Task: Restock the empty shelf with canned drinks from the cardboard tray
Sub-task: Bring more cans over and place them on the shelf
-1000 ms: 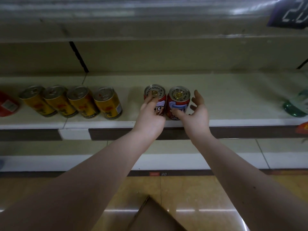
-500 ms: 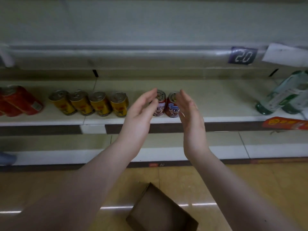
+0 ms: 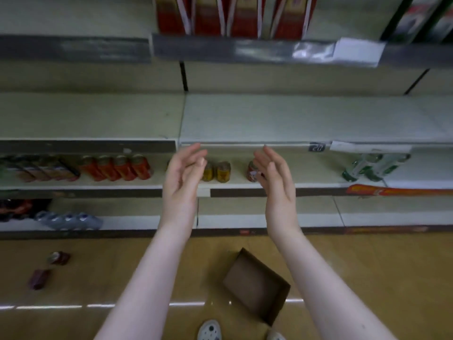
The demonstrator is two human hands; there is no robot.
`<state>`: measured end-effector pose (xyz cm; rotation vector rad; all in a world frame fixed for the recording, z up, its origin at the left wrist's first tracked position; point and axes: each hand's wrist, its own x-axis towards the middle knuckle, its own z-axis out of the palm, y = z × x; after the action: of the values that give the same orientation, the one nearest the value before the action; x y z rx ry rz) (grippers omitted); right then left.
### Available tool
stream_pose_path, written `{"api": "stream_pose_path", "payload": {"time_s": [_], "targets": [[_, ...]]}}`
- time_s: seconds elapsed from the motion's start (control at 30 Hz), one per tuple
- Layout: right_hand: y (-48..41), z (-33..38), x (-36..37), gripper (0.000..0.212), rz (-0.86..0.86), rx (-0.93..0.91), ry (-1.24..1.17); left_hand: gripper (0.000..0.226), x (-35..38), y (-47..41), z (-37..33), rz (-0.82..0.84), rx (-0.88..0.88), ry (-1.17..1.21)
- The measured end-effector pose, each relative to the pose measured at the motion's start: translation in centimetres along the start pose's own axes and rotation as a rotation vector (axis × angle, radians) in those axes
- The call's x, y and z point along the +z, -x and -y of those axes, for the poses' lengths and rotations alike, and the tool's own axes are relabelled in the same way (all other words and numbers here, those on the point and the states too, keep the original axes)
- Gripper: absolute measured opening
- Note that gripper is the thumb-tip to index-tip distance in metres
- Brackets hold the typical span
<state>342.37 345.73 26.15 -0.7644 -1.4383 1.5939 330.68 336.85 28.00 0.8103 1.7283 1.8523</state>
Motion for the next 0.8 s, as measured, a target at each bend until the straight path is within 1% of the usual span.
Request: {"api": "stream_pose_path", "payload": {"time_s": [0.03,0.1,0.2,0.27,0.33,0.43,0.57,0.63,0.8], "targets": [[1.0,0.8,0.4,0.038,-0.006,0.007,-0.012,0.034,-0.9,0.6,-1.2,0.002,0.011,-0.002],[2.9,3.3,1.3,0.037,0.029,-0.026,-0.018,0.031,-3.0,2.1,-4.9,-0.009,0.096,-0.015],[3.9,5.5,1.9,0.037,0.098,-0.026,-0.03,0.027,-4.5,3.7,-7.8,-0.019,0.145,-0.006],[4.3,7.1,2.1,0.04,0.143,-0.046,-0.007,0.025,-5.0,5.3,-9.3,-0.058,0.165,-0.006],[5.2,9.0,2.5,0.038,0.221,-0.092,0.006,0.025,-5.2,7.8,-10.8,-0.134,0.189,0.005],[6.7,11.2,3.2,0.031,0.335,-0.132,-0.011,0.026,-5.0,11.3,-12.1,-0.239,0.181,0.016],[9.4,12.7,4.5,0.034,0.502,-0.147,-0.019,0.027,-5.6,16.4,-13.1,-0.403,0.153,0.03],[10.5,13.1,5.5,0.035,0.555,-0.153,-0.026,0.029,-7.0,18.3,-13.5,-0.464,0.144,0.005],[14.2,13.3,10.4,0.034,0.705,-0.142,-0.045,0.03,-13.2,21.9,-15.1,-0.72,0.157,0.005]]}}
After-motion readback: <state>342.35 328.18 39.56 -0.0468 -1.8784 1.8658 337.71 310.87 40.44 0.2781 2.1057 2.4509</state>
